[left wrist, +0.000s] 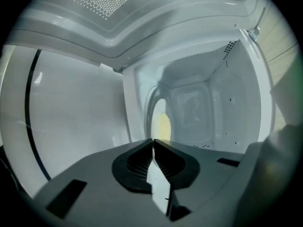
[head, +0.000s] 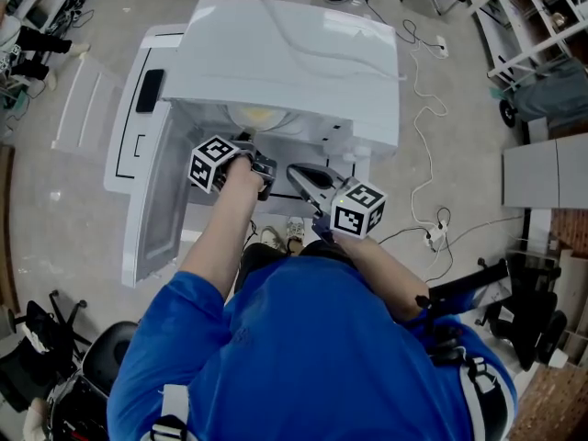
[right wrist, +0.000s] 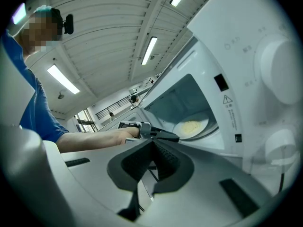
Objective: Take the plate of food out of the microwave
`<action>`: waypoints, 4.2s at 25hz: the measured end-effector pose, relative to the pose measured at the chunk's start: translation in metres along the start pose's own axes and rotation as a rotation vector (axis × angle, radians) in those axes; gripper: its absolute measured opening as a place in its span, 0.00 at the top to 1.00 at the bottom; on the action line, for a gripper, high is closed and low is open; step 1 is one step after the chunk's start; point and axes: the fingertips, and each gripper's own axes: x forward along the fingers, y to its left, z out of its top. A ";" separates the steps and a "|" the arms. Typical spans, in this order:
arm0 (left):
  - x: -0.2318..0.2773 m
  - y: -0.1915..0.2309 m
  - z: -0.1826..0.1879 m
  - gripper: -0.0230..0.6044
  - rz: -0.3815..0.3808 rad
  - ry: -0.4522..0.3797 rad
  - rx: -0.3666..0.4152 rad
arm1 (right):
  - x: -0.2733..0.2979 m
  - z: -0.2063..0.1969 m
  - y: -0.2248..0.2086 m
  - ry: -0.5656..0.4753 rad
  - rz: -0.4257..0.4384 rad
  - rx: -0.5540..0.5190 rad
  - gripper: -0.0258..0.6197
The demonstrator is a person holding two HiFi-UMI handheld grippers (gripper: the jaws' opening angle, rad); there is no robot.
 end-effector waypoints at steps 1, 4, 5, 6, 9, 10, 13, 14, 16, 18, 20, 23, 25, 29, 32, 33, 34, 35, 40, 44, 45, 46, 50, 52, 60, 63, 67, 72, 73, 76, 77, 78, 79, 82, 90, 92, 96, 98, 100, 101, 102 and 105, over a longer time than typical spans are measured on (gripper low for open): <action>0.000 0.000 -0.001 0.93 -0.003 0.003 0.004 | 0.000 0.000 0.001 -0.002 -0.001 0.000 0.96; -0.002 -0.002 -0.003 0.93 -0.020 0.010 0.017 | -0.002 0.000 0.003 -0.006 -0.002 -0.002 0.96; -0.002 -0.003 -0.003 0.93 -0.028 0.011 0.023 | -0.003 0.000 0.004 -0.007 -0.002 -0.002 0.96; -0.003 -0.005 -0.003 0.93 -0.036 0.013 0.028 | -0.003 -0.001 0.005 -0.008 -0.003 -0.002 0.96; -0.002 -0.008 -0.004 0.82 -0.059 0.025 0.040 | -0.005 -0.003 0.006 -0.010 -0.007 -0.001 0.96; -0.002 -0.008 -0.005 0.78 -0.061 0.028 0.042 | -0.006 -0.003 0.006 -0.010 -0.009 -0.001 0.96; 0.000 -0.006 -0.006 0.74 -0.051 0.033 0.050 | -0.007 -0.003 0.006 -0.013 -0.013 0.001 0.96; 0.001 -0.004 -0.006 0.73 -0.047 0.034 0.049 | -0.008 -0.002 0.005 -0.014 -0.014 0.002 0.96; 0.004 -0.001 -0.006 0.71 -0.041 0.034 0.044 | -0.008 -0.002 0.004 -0.015 -0.017 0.002 0.96; 0.007 0.001 -0.004 0.70 -0.038 0.031 0.040 | -0.008 -0.002 0.004 -0.014 -0.018 0.002 0.96; 0.012 0.002 -0.004 0.70 -0.035 0.033 0.038 | -0.008 -0.002 0.003 -0.012 -0.020 0.002 0.96; 0.017 0.004 -0.004 0.69 -0.024 0.037 0.039 | -0.008 -0.004 0.002 -0.009 -0.022 0.001 0.96; 0.017 0.007 -0.004 0.69 -0.015 0.034 0.041 | -0.009 -0.004 0.002 -0.008 -0.023 0.000 0.96; 0.017 0.009 -0.003 0.69 -0.012 0.033 0.035 | -0.010 -0.003 -0.001 -0.007 -0.028 0.000 0.96; 0.014 0.010 -0.003 0.70 -0.019 0.036 0.033 | -0.009 -0.002 0.001 -0.010 -0.024 0.001 0.96; 0.012 0.010 -0.003 0.71 -0.023 0.036 0.032 | -0.009 -0.002 0.003 -0.010 -0.021 0.000 0.96; 0.011 0.010 -0.003 0.72 -0.028 0.036 0.031 | -0.008 -0.002 0.004 -0.009 -0.018 -0.002 0.96; 0.009 0.010 -0.002 0.74 -0.034 0.036 0.032 | -0.007 -0.002 0.005 -0.008 -0.014 -0.004 0.96; 0.001 0.007 0.004 0.84 -0.077 0.022 0.032 | -0.005 -0.007 0.008 -0.003 -0.007 -0.006 0.96; -0.002 0.003 0.007 0.92 -0.120 0.012 0.016 | -0.007 -0.009 0.011 -0.001 -0.009 -0.008 0.96; -0.002 0.003 0.008 0.92 -0.128 0.010 0.010 | -0.007 -0.009 0.011 -0.001 -0.010 -0.010 0.96; -0.003 0.003 0.008 0.92 -0.135 0.007 0.004 | -0.008 -0.009 0.011 -0.002 -0.012 -0.011 0.96; -0.003 0.003 0.009 0.93 -0.155 0.000 -0.008 | -0.011 -0.009 0.011 -0.005 -0.021 -0.015 0.96; -0.003 0.003 0.009 0.93 -0.164 -0.001 -0.012 | -0.012 -0.009 0.010 -0.006 -0.025 -0.015 0.96; -0.008 -0.006 0.014 0.94 -0.288 -0.023 -0.038 | -0.011 -0.009 0.011 -0.008 -0.033 -0.015 0.96; -0.011 -0.010 0.017 0.94 -0.333 -0.027 -0.037 | -0.010 -0.010 0.012 -0.005 -0.034 -0.014 0.96; -0.017 -0.010 0.019 0.94 -0.365 -0.025 -0.035 | -0.009 -0.012 0.014 -0.006 -0.035 -0.017 0.96; -0.022 -0.005 0.018 0.94 -0.390 -0.018 -0.046 | -0.008 -0.013 0.014 -0.008 -0.036 -0.018 0.96; -0.021 -0.003 0.018 0.94 -0.387 -0.016 -0.050 | -0.007 -0.013 0.014 -0.008 -0.036 -0.018 0.96; -0.021 0.003 0.017 0.94 -0.366 -0.020 -0.062 | -0.007 -0.014 0.015 -0.005 -0.036 -0.017 0.96; -0.021 0.004 0.017 0.94 -0.359 -0.022 -0.063 | -0.007 -0.014 0.015 -0.005 -0.037 -0.017 0.96; -0.021 0.005 0.017 0.94 -0.353 -0.023 -0.060 | -0.007 -0.014 0.015 -0.005 -0.038 -0.017 0.96; -0.021 0.005 0.017 0.94 -0.349 -0.022 -0.056 | -0.007 -0.014 0.016 -0.006 -0.038 -0.018 0.96; -0.021 0.001 0.018 0.94 -0.357 -0.020 -0.041 | -0.007 -0.012 0.017 -0.008 -0.039 -0.018 0.96; -0.008 -0.006 0.011 0.79 -0.324 0.028 -0.013 | -0.009 -0.013 0.016 -0.011 -0.044 -0.020 0.96; -0.004 -0.005 0.010 0.79 -0.305 0.032 -0.015 | -0.010 -0.012 0.016 -0.011 -0.047 -0.020 0.96; -0.001 -0.001 0.011 0.92 -0.270 0.021 -0.025 | -0.013 -0.011 0.015 -0.012 -0.051 -0.024 0.96; -0.002 0.001 0.011 0.92 -0.274 0.019 -0.031 | -0.014 -0.011 0.014 -0.014 -0.054 -0.024 0.96; -0.004 0.002 0.011 0.93 -0.285 0.021 -0.034 | -0.015 -0.012 0.014 -0.015 -0.058 -0.023 0.96; -0.005 0.003 0.011 0.93 -0.288 0.022 -0.033 | -0.016 -0.012 0.013 -0.015 -0.059 -0.023 0.96; -0.006 0.004 0.011 0.93 -0.293 0.022 -0.035 | -0.017 -0.012 0.013 -0.015 -0.061 -0.023 0.96; -0.009 0.005 0.012 0.94 -0.306 0.019 -0.047 | -0.017 -0.011 0.012 -0.018 -0.064 -0.021 0.96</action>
